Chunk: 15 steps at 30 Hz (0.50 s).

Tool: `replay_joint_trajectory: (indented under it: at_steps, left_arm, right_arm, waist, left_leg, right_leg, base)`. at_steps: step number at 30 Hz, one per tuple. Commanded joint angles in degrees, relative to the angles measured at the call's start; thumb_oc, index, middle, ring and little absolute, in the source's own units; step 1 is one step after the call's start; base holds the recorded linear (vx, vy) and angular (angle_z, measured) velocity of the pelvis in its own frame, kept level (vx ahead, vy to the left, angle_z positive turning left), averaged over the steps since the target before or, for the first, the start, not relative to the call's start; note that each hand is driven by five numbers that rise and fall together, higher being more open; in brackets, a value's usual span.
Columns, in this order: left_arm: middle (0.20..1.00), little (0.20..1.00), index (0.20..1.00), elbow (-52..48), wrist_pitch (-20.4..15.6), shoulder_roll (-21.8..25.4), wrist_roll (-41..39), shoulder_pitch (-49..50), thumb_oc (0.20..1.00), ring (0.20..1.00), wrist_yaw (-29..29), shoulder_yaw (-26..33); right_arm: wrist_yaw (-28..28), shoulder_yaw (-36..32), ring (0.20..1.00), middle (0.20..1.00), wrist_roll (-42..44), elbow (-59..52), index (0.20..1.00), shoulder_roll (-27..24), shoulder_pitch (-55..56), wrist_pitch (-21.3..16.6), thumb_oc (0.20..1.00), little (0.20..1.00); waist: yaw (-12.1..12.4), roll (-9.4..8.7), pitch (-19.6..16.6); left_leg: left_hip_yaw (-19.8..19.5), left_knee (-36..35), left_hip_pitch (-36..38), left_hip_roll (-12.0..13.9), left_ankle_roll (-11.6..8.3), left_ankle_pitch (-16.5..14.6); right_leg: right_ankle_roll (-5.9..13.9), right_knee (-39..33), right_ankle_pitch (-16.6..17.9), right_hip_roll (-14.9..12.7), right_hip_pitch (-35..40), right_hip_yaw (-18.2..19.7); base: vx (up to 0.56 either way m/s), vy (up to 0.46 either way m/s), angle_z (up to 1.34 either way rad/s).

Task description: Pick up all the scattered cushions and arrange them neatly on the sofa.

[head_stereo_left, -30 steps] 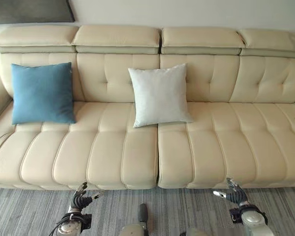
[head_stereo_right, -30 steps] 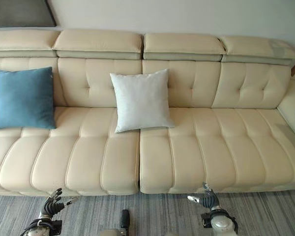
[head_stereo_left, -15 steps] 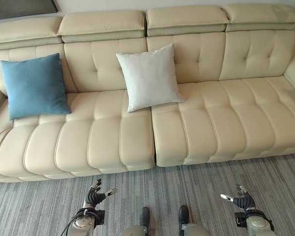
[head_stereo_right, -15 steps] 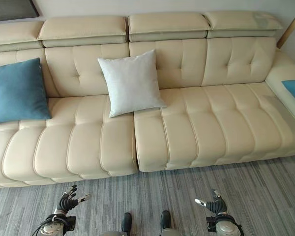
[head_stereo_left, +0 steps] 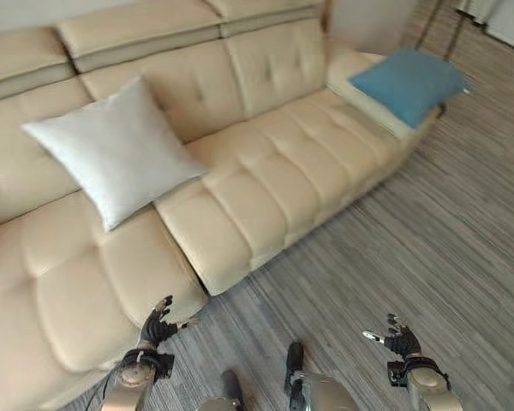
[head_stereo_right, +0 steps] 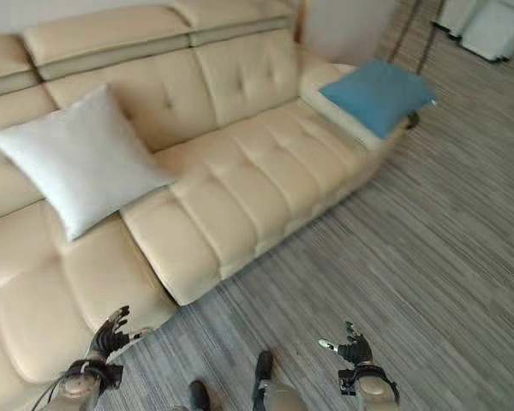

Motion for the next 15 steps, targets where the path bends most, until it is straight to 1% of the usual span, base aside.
replay_joint_trajectory:
  at_steps: [1, 2, 3, 5, 6, 7, 8, 10, 11, 13, 14, 15]
  left_arm:
    - [1.000, 1.000, 1.000, -0.52, -0.95, 1.33, 0.40, 0.53, 1.000, 1.000, 0.38, -1.11]
    - [1.000, 1.000, 1.000, -0.20, -0.86, 1.22, 0.74, 0.50, 1.000, 1.000, 0.29, -1.54]
    - [1.000, 1.000, 1.000, 0.47, -0.92, 0.68, 0.85, 0.04, 1.000, 1.000, 0.34, -2.02]
    - [1.000, 1.000, 1.000, 0.53, -0.59, 0.24, 1.12, -1.07, 1.000, 1.000, 0.26, -3.25]
    - [1.000, 1.000, 1.000, 1.28, -0.54, -0.61, 1.03, -2.74, 1.000, 1.000, 0.22, -4.77]
    - [1.000, 1.000, 1.000, 0.97, -0.57, -0.98, 1.12, -3.75, 1.000, 1.000, -0.34, -6.24]
    - [1.000, 1.000, 1.000, 0.07, -0.57, -1.08, 1.84, -3.15, 1.000, 1.000, -0.96, -6.89]
    - [1.000, 1.000, 1.000, -0.11, -0.39, -0.99, 2.56, -2.66, 1.000, 1.000, -1.62, -7.09]
    - [1.000, 1.000, 1.000, -0.11, -0.39, -0.98, 2.56, -2.69, 1.000, 1.000, -1.62, -7.09]
    - [1.000, 1.000, 1.000, -0.07, -0.15, -1.12, 3.19, -2.01, 1.000, 1.000, -2.12, -7.27]
    - [1.000, 1.000, 1.000, -0.02, -0.08, -1.22, 3.46, -1.79, 1.000, 1.000, -2.23, -7.25]
    - [1.000, 1.000, 1.000, 0.00, -0.02, -1.18, 3.59, -1.58, 1.000, 1.000, -2.34, -7.24]
  right_arm:
    - [-0.57, -0.31, 1.000, 1.000, -0.41, -5.24, 1.000, -2.52, -0.57, -2.49, 1.000, 1.000]
    - [-0.77, -0.65, 1.000, 1.000, 0.11, -5.23, 1.000, -2.39, -0.10, -2.58, 1.000, 1.000]
    - [-1.20, -0.97, 1.000, 1.000, 0.72, -4.94, 1.000, -2.35, 0.14, -3.04, 1.000, 1.000]
    - [-1.79, -1.06, 1.000, 1.000, 1.17, -4.95, 1.000, -2.72, 0.14, -2.84, 1.000, 1.000]
    - [-2.16, -1.13, 1.000, 1.000, 2.00, -5.30, 1.000, -3.61, -0.35, -3.14, 1.000, 1.000]
    - [-2.21, -1.24, 1.000, 1.000, 2.37, -4.84, 1.000, -4.00, -0.59, -3.19, 1.000, 1.000]
    - [-2.15, -1.33, 1.000, 1.000, 2.25, -4.97, 1.000, -4.14, -0.49, -3.40, 1.000, 1.000]
    - [-2.17, -1.20, 1.000, 1.000, 2.21, -4.39, 1.000, -4.25, -0.67, -3.62, 1.000, 1.000]
    - [-2.17, -1.21, 1.000, 1.000, 2.21, -4.39, 1.000, -4.24, -0.69, -3.63, 1.000, 1.000]
    - [-2.31, -1.08, 1.000, 1.000, 2.19, -3.94, 1.000, -3.87, -0.49, -3.49, 1.000, 1.000]
    - [-2.44, -1.14, 1.000, 1.000, 2.21, -3.32, 1.000, -3.66, -0.39, -3.52, 1.000, 1.000]
    - [-2.50, -1.24, 1.000, 1.000, 2.20, -3.18, 1.000, -3.55, -0.32, -3.43, 1.000, 1.000]
  waist:
    - [0.26, 0.22, -0.91]
    - [-0.25, -0.11, -0.99]
    - [-0.79, -0.36, -1.10]
    - [-1.54, -0.56, -0.97]
    - [-1.72, -0.31, -0.44]
    - [-1.21, -1.56, 0.23]
    - [-0.40, -1.31, 0.32]
    - [0.44, -0.84, 0.30]
    - [0.35, -0.90, 0.17]
    - [1.67, -0.03, 0.06]
    - [2.29, 0.32, -0.01]
    - [2.70, 0.60, -0.04]
  left_leg:
    - [-13.08, 4.79, -0.78, -0.02, -2.80, -6.97]
    - [-12.96, 5.48, -0.14, 0.35, -2.95, -7.53]
    - [-12.76, 5.88, 0.60, 1.37, -3.82, -7.23]
    - [-13.73, 11.05, -0.89, 3.70, -4.48, -5.57]
    - [-17.69, 16.54, -3.51, 4.53, -5.05, -2.31]
    - [-23.72, 17.18, -9.85, -1.37, -3.49, -4.38]
    - [-26.28, 13.14, -12.21, -5.30, -3.31, -4.67]
    - [-27.78, 8.64, -13.54, -8.21, -3.54, -2.01]
    - [-27.83, 8.36, -13.64, -8.31, -3.52, -1.69]
    - [-28.82, 5.03, -15.56, -11.15, -3.70, 1.65]
    - [-28.93, 3.90, -17.23, -11.76, -3.91, 3.79]
    - [-28.93, 3.56, -18.31, -12.03, -4.09, 5.03]
  right_leg:
    - [4.75, -0.37, 1.28, 0.01, 0.68, 6.63]
    - [4.74, -1.27, 1.03, 0.90, 1.06, 8.31]
    - [4.75, -2.61, 0.98, 1.71, 1.77, 9.05]
    - [3.54, -4.44, 0.69, 3.51, 3.17, 10.06]
    - [2.12, -5.72, 0.15, 5.53, 4.06, 11.39]
    - [1.52, -7.30, 0.52, 5.08, 5.05, 12.80]
    - [1.91, -7.88, -0.02, 5.94, 6.46, 14.07]
    - [2.07, -8.55, -0.68, 7.28, 7.61, 15.07]
    - [2.07, -8.59, -0.58, 7.20, 7.43, 15.00]
    - [2.14, -9.33, -1.29, 9.14, 9.25, 16.53]
    - [2.30, -9.78, -1.73, 10.17, 10.25, 17.58]
    - [2.28, -9.95, -2.08, 10.89, 11.04, 18.36]
  base:
    - [0.25, -0.253, -2.10]
    - [0.26, -0.276, -0.94]
    - [0.24, -0.312, 0.37]
    - [0.23, -0.369, 0.55]
    - [0.27, -0.392, -0.05]
    - [0.38, -0.268, -0.36]
    - [0.32, -0.099, -0.66]
    - [0.23, 0.006, -0.67]
    - [0.17, 0.010, -0.53]
    - [0.23, 0.024, -0.67]
    - [0.27, 0.042, -0.46]
    - [0.29, 0.074, -0.46]
